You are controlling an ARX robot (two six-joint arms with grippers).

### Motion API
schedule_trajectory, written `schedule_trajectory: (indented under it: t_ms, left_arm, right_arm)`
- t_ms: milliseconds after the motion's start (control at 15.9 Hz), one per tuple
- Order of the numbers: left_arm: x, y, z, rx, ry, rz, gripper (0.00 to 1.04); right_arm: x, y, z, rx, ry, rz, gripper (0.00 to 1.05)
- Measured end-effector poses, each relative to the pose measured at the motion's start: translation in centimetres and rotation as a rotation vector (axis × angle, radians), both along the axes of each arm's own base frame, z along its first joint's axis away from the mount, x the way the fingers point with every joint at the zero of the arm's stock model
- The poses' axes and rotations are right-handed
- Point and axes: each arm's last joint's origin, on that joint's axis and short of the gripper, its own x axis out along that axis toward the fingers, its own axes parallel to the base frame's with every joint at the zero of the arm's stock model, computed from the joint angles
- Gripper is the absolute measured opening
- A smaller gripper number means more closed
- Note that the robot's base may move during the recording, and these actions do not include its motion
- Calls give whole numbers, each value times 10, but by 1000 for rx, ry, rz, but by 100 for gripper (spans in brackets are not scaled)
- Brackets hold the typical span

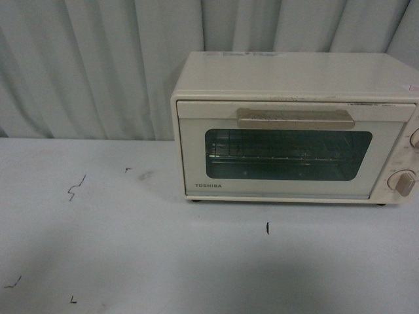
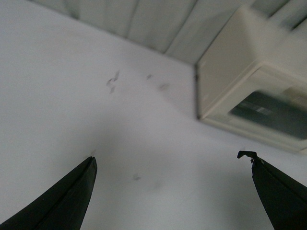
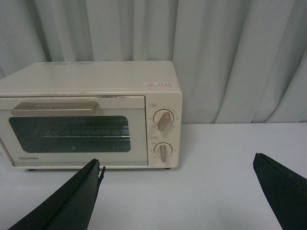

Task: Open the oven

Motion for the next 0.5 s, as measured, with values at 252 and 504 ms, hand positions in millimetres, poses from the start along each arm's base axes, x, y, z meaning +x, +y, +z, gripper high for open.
schedule_trajectory:
  t_ms: [252, 504]
  left_arm:
    - [53, -57, 3, -303, 99, -108, 98]
    - [84, -142, -40, -433, 278, -204, 98]
  right_arm:
    - [0, 0, 0, 0, 0, 0, 98]
    - [0, 0, 0, 0, 0, 0, 98]
